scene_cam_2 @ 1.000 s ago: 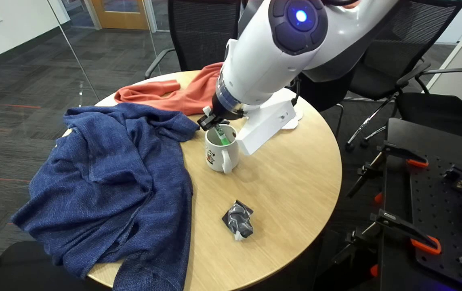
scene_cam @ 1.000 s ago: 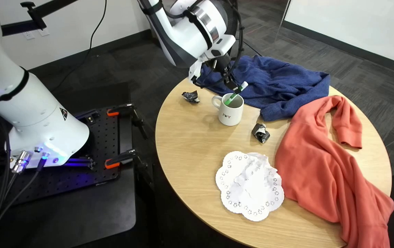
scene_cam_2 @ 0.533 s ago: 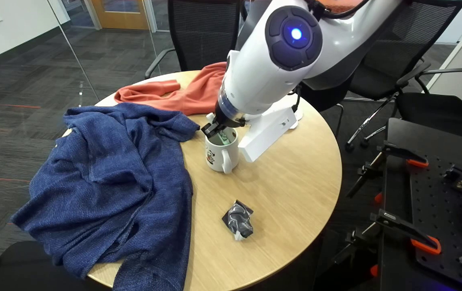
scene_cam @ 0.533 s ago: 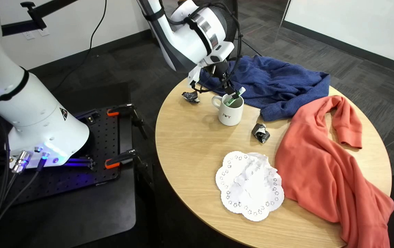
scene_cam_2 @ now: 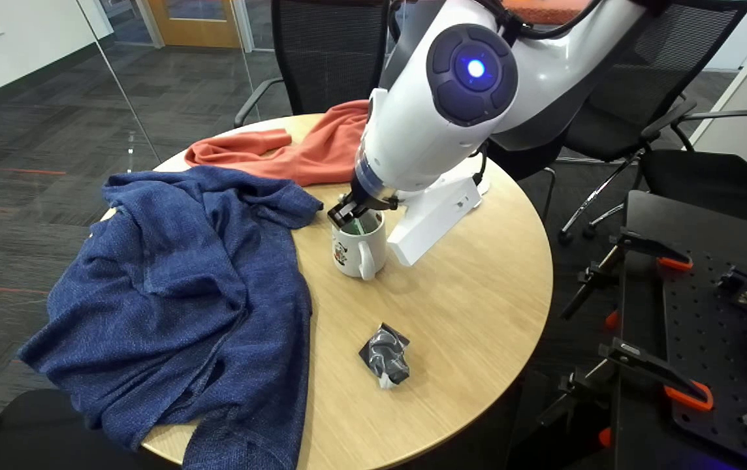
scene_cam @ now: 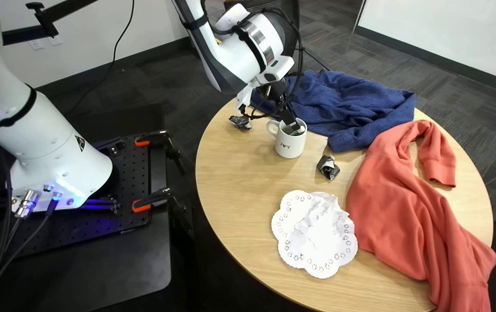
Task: Pick the marker and put it in the cup
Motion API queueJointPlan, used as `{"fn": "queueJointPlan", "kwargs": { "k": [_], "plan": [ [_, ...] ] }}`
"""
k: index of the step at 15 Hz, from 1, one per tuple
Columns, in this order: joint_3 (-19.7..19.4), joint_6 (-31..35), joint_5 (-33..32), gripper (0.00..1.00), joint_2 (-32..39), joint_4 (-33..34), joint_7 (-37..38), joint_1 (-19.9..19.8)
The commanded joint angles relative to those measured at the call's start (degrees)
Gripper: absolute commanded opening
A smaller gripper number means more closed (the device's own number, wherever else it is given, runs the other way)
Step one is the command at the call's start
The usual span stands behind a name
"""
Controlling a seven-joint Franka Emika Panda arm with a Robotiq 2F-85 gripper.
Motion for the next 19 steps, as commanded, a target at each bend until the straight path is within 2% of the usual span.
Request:
{"fn": "queueJointPlan", "kwargs": {
  "k": [1,2,9,14,15,16,19],
  "plan": [
    [-0.5,-1.8,-1.9,0.96,-3.0,-1.0,2.9,0.8],
    [-0.6,-1.9,-2.2,1.0,-3.7,-1.3,3.2,0.8],
    [-1.1,-2.3,-5.5,1.0,-10.3,-3.5,6.3,0.6],
    [-0.8,-3.0,-5.3,1.0,-15.5,-6.7,6.0,1.3],
    [-0.7,-2.3,-5.0,1.0,-16.0,-7.3,5.1,1.2],
    [-0.7,-0.9,-3.7,1.0,-12.6,-4.3,4.0,0.4],
    [-0.6,-0.9,-3.7,1.0,-14.1,-5.7,4.0,0.7]
  ]
}}
